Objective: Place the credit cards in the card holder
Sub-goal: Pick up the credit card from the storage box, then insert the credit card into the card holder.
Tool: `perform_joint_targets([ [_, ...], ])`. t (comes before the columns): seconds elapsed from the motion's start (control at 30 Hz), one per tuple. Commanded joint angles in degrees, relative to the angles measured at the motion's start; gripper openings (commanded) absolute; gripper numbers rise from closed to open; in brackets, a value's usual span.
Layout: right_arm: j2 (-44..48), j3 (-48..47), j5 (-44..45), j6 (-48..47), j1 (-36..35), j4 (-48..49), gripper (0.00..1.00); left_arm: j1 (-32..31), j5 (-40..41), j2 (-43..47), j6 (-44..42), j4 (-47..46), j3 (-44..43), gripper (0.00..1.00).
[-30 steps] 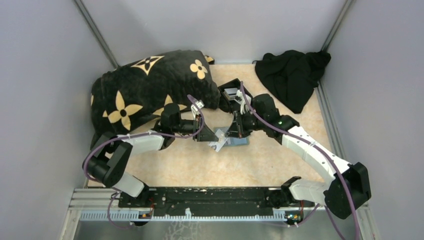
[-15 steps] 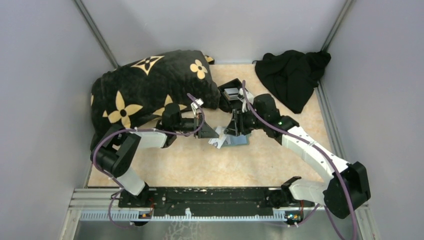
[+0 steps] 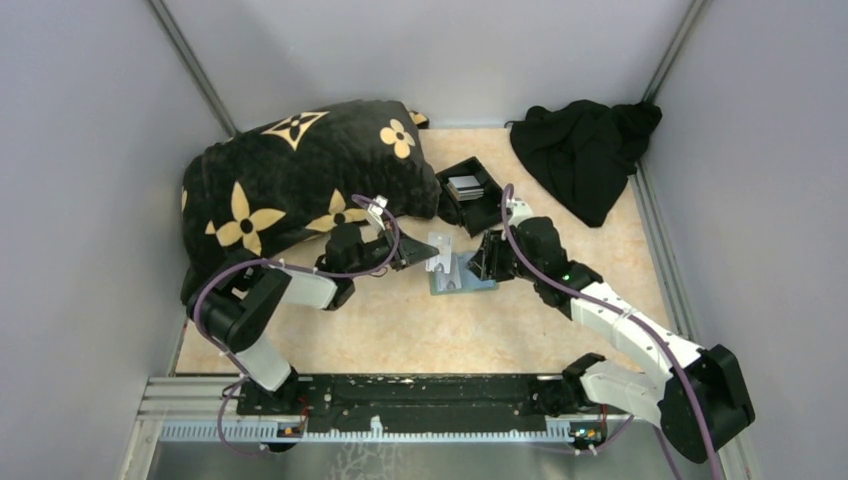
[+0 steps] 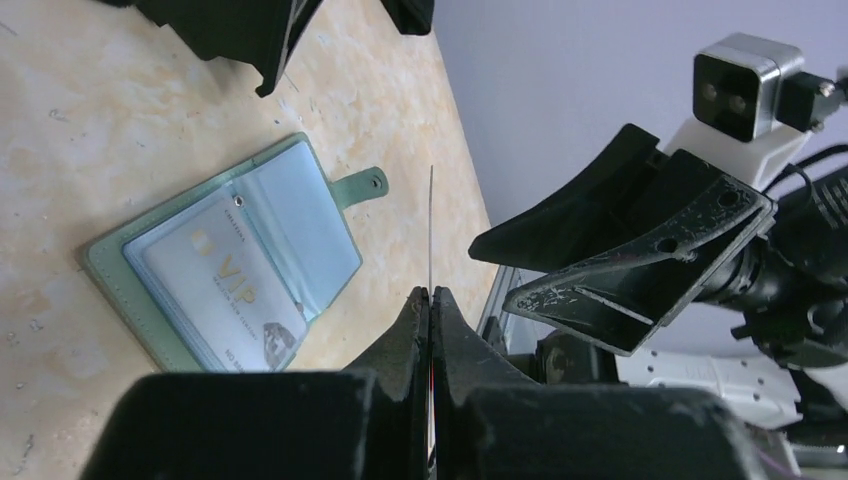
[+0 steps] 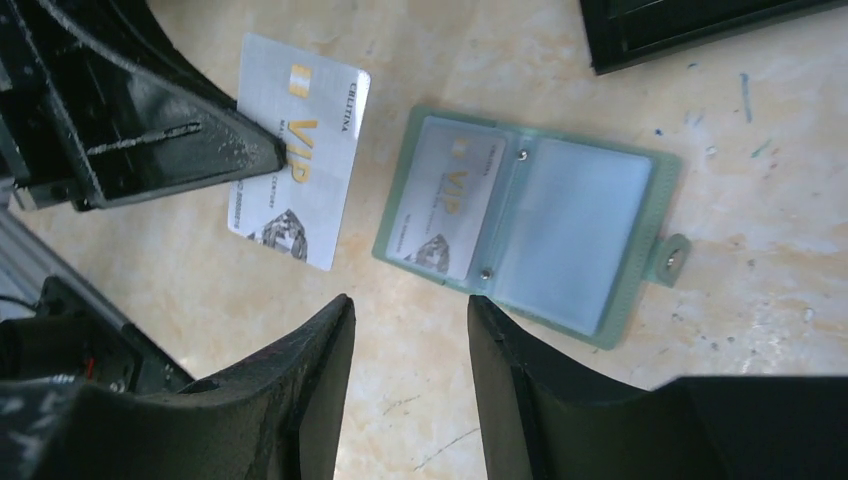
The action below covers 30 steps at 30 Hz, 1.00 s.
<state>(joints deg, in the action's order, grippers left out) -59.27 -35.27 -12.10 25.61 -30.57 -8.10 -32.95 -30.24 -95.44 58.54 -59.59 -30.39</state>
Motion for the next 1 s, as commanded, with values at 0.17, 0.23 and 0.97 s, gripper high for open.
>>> perform_joint_targets([
  [0.17, -7.0, -3.3, 13.7, 0.7, 0.4, 0.4, 0.37, -3.7, 14.2, -3.8, 5.6, 0.0, -0.6, 0.0],
  [0.23, -9.6, -4.0, 15.1, 0.8, 0.4, 0.3, 0.36, -4.3, 15.7, -3.7, 5.4, 1.3, -0.3, 0.0],
  [0.97, -19.8, -4.3, 17.5, 2.1, 2.2, 3.4, 0.38, -8.5, 17.8, -8.6, 2.1, 7.6, -3.6, 0.0],
])
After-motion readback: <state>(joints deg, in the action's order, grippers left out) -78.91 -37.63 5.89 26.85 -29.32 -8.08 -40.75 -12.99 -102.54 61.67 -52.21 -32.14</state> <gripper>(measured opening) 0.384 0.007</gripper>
